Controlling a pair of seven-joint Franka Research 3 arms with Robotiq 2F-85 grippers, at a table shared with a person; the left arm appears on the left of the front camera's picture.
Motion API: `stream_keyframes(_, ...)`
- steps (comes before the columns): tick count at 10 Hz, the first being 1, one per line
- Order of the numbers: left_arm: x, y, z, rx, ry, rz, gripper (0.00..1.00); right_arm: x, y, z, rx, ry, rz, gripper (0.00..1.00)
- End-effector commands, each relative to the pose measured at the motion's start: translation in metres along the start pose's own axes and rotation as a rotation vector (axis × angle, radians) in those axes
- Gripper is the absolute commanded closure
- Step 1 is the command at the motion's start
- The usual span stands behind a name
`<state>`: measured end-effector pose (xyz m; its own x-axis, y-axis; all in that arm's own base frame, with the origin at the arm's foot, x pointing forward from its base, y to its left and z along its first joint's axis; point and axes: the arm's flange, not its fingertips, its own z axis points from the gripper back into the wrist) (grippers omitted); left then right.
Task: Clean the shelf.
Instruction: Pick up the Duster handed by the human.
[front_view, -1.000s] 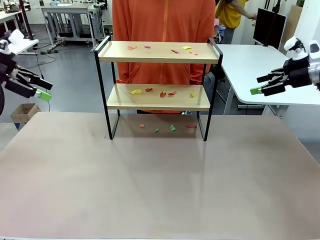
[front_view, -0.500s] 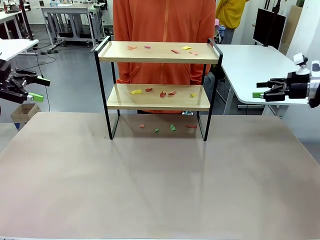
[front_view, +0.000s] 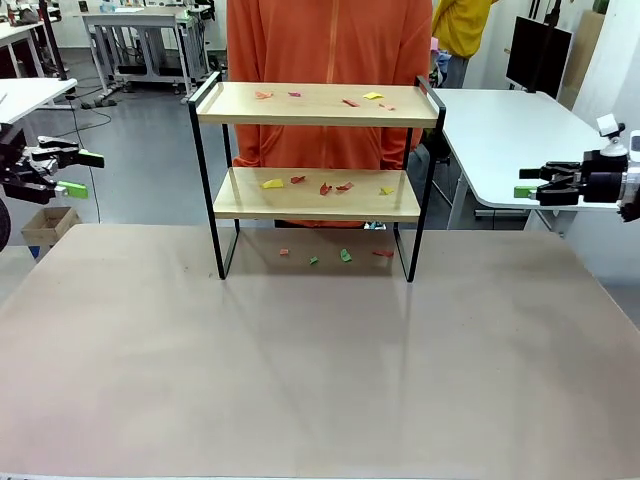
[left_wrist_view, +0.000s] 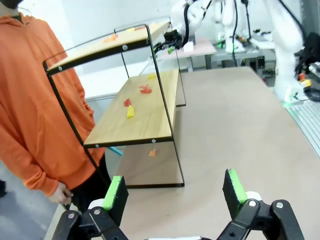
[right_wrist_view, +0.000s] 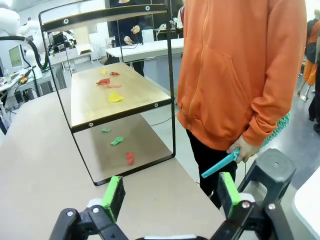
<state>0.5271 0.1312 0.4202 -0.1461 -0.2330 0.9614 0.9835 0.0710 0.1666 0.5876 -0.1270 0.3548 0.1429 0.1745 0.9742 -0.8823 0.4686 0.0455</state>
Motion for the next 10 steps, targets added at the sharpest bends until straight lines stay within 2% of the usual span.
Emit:
stream_keyframes(1, 0.000, 0.014, 0.013, -0.013, -0.079, 0.040, 0.00, 0.005, -0.008, 0.002, 0.037, 0.001, -0.032, 0.00)
stream_keyframes(4, -0.003, 0.019, 0.020, -0.047, -0.147, 0.077, 0.00, 0.005, -0.009, 0.005, 0.036, 0.010, -0.036, 0.00)
stream_keyframes(10, -0.019, 0.031, 0.033, -0.062, -0.176, 0.128, 0.00, 0.003, -0.019, 0.008, 0.023, 0.007, -0.081, 0.00)
